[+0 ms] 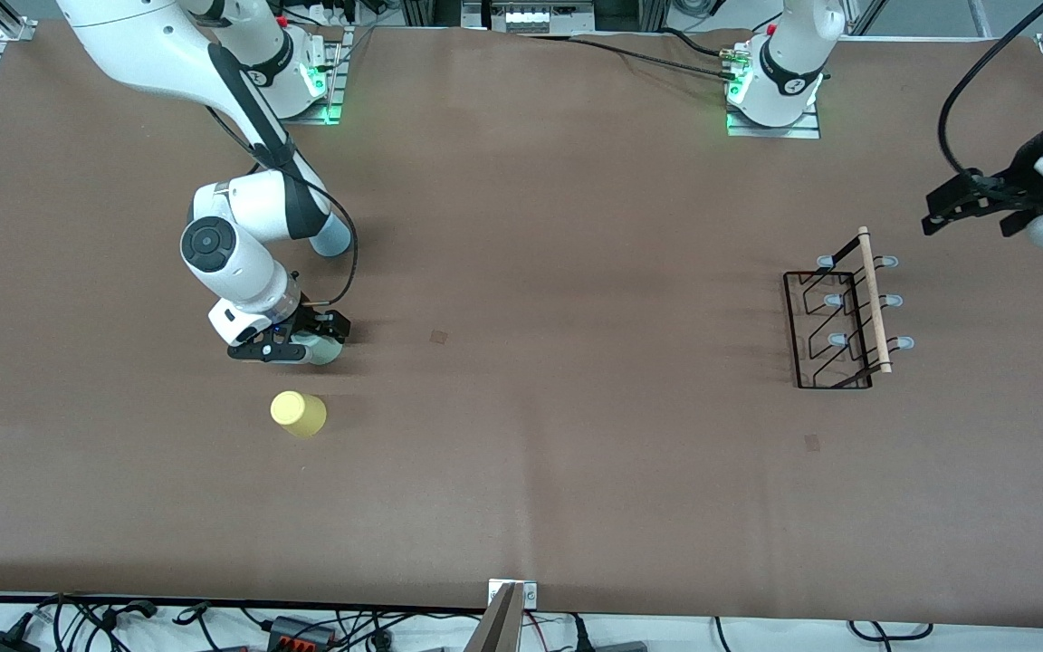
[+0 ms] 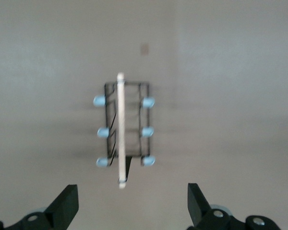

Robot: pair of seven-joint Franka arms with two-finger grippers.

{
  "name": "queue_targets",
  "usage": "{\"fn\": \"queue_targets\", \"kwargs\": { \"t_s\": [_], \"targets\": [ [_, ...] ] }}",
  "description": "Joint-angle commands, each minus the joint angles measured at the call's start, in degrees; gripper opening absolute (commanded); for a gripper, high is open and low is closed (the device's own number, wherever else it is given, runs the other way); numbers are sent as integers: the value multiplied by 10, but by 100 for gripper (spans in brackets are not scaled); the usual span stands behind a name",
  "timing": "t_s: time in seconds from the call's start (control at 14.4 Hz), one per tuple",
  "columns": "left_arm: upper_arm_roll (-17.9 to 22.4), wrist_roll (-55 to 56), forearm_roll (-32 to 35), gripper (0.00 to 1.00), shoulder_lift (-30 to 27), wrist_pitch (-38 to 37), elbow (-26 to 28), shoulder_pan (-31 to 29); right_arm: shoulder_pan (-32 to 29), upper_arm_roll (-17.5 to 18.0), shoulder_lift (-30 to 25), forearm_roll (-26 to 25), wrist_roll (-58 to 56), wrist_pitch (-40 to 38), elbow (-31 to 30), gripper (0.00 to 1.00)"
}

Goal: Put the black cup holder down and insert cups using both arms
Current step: 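Lower the right gripper around the teal cup and close it, then lift the teal cup with the right gripper while the left gripper grasps the dowel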

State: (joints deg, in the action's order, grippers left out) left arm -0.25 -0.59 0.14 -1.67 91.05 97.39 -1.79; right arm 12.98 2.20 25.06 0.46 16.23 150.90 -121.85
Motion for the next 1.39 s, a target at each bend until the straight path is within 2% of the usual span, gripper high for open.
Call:
{"fn": "queue_targets", "kwargs": {
  "t_s": [0.0, 0.14, 0.28, 0.56, 0.7, 0.77, 0.84, 0.91, 1.04, 1.18, 1.32],
  "targets": [
    [4, -1, 17, 100, 46, -18, -8, -18, 0, -2, -4, 8, 6, 9, -4, 100],
    [1, 0, 19, 100, 69, -10, -2, -17, -1, -3, -5, 6, 5, 9, -3, 100],
    [-2, -3, 20, 100, 90, 38, 21, -17, -1, -4, -4, 3, -2, 9, -3, 100],
    [-3, -25, 20, 100, 86, 235, 161, -18, -1, -4, -4, 2, -3, 8, -3, 100],
    [-2, -60, 20, 97, 87, 287, 194, -20, -1, -4, -5, 2, -3, 8, -3, 100],
    [-2, -80, 20, 93, 88, 308, 211, -30, -1, -4, -6, 2, -3, 7, -3, 96],
    [-2, -97, 20, 88, 89, 334, 232, -38, -1, -4, -7, 2, -3, 6, -3, 78],
    [-2, -105, 20, 78, 88, 353, 250, -39, -1, -4, -7, 2, -3, 6, -3, 60],
    [-2, -108, 20, 51, 89, 362, 261, -43, 0, -4, -8, 2, -4, 5, -3, 23],
    [-3, -108, 20, 36, 88, 361, 260, -42, 0, -4, -11, 0, -6, 5, -3, 7],
    [-3, -108, 20, 24, 88, 360, 260, -42, 0, -4, -25, -1, -16, 2, -3, 4]
  ]
}}
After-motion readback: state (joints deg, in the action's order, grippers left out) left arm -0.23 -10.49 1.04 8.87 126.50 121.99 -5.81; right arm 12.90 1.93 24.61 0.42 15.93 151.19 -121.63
